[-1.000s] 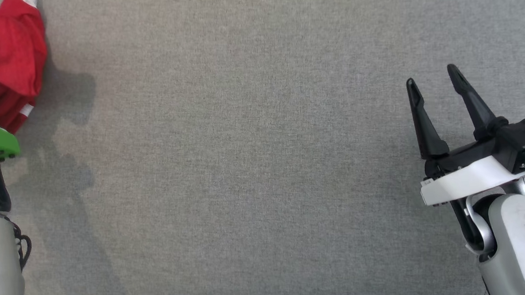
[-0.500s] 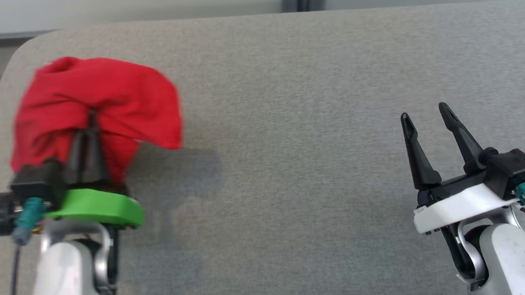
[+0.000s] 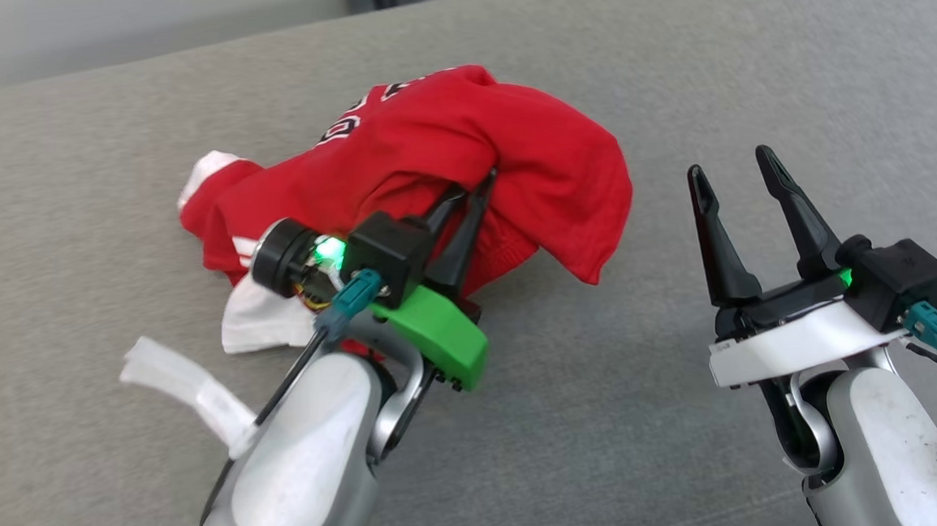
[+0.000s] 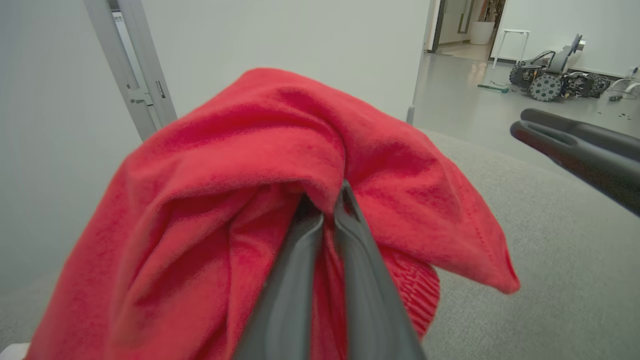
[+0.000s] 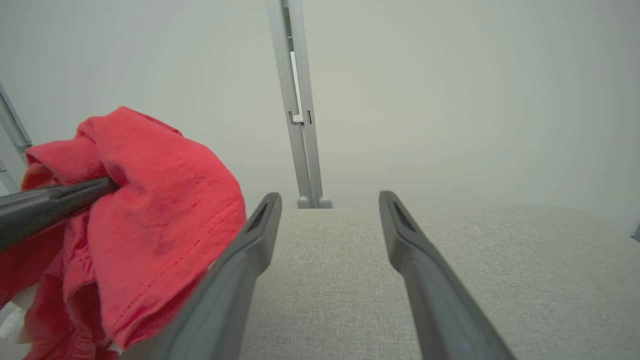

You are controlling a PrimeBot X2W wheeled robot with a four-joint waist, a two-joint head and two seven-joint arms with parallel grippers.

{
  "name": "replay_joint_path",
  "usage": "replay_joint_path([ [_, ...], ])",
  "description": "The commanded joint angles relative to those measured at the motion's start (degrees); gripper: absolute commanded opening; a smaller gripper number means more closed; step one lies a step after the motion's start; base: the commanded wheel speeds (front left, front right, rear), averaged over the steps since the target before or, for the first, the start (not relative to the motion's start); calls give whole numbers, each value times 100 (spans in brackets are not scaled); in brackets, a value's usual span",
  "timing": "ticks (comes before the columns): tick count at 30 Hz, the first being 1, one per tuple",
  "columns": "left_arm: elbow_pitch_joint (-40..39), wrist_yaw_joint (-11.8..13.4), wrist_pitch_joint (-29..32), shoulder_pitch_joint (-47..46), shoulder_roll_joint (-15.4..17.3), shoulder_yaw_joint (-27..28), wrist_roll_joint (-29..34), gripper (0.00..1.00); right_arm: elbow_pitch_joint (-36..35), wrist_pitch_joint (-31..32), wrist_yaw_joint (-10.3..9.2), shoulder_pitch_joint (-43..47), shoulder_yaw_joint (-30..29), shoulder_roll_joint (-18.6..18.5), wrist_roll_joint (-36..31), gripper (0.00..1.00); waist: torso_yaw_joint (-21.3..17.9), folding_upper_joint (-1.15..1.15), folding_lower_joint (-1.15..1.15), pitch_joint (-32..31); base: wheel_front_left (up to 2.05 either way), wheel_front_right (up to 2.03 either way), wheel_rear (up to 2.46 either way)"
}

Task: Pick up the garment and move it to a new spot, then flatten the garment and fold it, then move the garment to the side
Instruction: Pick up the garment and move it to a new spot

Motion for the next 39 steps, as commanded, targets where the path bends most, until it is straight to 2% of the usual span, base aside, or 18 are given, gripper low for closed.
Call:
replay_joint_path([
  [1, 145, -15, -23, -200, 22, -96, -37, 0, 48, -76, -6, -122, -1, 32, 43, 100, -949, -1, 0, 878, 0, 0, 0],
  [7, 935, -29, -38, -517, 14, -554, -255, 0, 246, -228, -6, -230, -25, 106, 119, 100, -1221, -1, 0, 1200, 0, 0, 0],
  [8, 1044, -14, -108, -554, 11, -600, -275, 46, 283, -249, -6, -236, -31, 111, 129, 100, -1221, -1, 0, 1213, 0, 0, 0],
  [9, 1116, 4, -161, -574, 8, -637, -282, 100, 311, -262, -6, -243, -39, 116, 129, 100, -1210, -1, 0, 1214, 0, 0, 0],
  [16, 1173, 211, -750, -395, 7, -779, -410, 100, 391, -312, -6, -242, -14, 75, 43, 100, -799, -1, 0, 854, 0, 0, 0],
  [22, 753, 543, -1087, 27, 81, -509, -615, 100, 325, -233, -5, -39, -78, -59, 16, 100, -246, -1, 0, 371, 0, 0, 0],
  [30, 273, 1084, -1285, 590, 586, 224, -850, 100, 65, 85, -6, 239, -144, -183, -31, 100, 375, -1, 0, -47, 0, 0, 0],
  [35, 191, 1490, -1401, 1002, 901, 748, -943, 100, -16, 216, -6, 433, -206, -190, -32, 100, 578, -1, 0, -250, 0, 0, 0],
  [39, 166, 1645, -1475, 1317, 1069, 1026, -965, 100, -57, 300, -6, 598, -245, -157, 3, 100, 657, -1, 0, -380, 0, 0, 0],
])
